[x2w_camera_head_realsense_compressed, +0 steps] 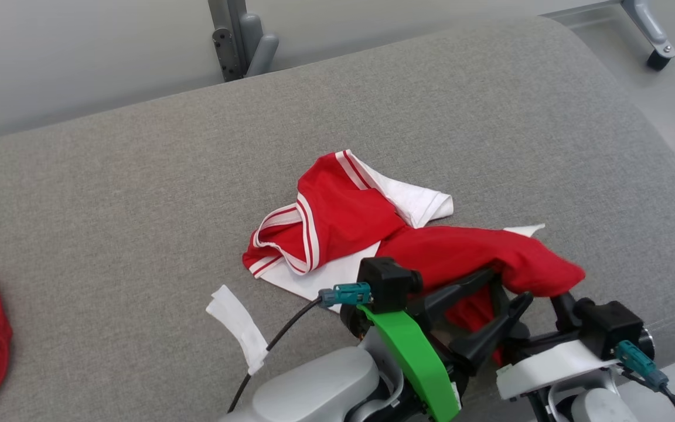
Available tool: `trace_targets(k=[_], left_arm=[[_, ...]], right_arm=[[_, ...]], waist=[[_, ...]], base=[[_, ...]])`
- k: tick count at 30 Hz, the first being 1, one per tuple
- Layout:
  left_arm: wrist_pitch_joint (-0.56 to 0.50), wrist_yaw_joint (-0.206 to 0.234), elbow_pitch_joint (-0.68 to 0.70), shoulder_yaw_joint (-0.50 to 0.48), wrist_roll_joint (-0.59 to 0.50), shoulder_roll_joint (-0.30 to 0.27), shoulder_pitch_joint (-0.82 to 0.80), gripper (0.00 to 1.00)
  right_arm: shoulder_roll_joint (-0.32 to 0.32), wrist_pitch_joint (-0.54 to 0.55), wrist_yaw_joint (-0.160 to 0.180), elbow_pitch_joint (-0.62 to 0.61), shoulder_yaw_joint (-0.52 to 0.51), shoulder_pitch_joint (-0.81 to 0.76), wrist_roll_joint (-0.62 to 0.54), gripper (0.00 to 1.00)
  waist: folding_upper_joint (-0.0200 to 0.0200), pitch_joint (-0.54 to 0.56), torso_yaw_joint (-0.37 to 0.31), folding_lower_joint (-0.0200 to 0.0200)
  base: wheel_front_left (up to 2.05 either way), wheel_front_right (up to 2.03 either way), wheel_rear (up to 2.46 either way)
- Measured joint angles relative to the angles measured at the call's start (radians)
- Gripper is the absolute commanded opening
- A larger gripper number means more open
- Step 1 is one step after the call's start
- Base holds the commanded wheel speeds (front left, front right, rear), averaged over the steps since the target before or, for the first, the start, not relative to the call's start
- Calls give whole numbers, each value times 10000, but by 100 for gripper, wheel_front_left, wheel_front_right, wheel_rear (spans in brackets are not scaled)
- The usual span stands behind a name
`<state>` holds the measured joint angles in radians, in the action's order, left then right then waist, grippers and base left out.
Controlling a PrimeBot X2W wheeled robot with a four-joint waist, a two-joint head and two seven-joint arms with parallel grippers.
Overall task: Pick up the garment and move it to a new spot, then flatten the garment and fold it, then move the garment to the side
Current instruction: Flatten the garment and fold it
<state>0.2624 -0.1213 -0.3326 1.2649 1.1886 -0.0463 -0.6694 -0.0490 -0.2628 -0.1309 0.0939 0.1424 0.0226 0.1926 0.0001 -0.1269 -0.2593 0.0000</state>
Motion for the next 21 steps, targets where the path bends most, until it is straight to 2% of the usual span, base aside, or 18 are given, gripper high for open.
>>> trace_targets(k=[3,6,9,14,18,21], left_arm=[[2,316,-255,-98,-278,-2,-258,100],[2,884,-742,-930,-1423,-6,-318,100],[2,1200,-1133,-2092,-2539,-73,-47,100],[2,1315,-1244,-3603,-4188,-809,748,100],[2,1434,-1492,-3925,-5739,-1574,1034,100],[0,1492,-1918,-3852,-6345,-1894,1065,100]], right_arm=[[-8,0,0,-98,-593,-38,42,100],[-2,0,0,-186,-1223,-198,42,100],[-17,0,0,-272,-1756,-295,38,100],[-4,0,0,-341,-2125,-329,-134,100],[-2,0,0,-408,-2153,-299,-205,100],[-4,0,0,-441,-2144,-273,-207,100]], waist=[[0,-146,31,0],[0,-212,213,0],[0,-218,462,0],[0,-170,864,0],[0,-81,1108,0],[0,-44,1190,0]], base=[[0,0,0],[0,0,0],[0,0,0],[0,0,0],[0,0,0],[0,0,0]])
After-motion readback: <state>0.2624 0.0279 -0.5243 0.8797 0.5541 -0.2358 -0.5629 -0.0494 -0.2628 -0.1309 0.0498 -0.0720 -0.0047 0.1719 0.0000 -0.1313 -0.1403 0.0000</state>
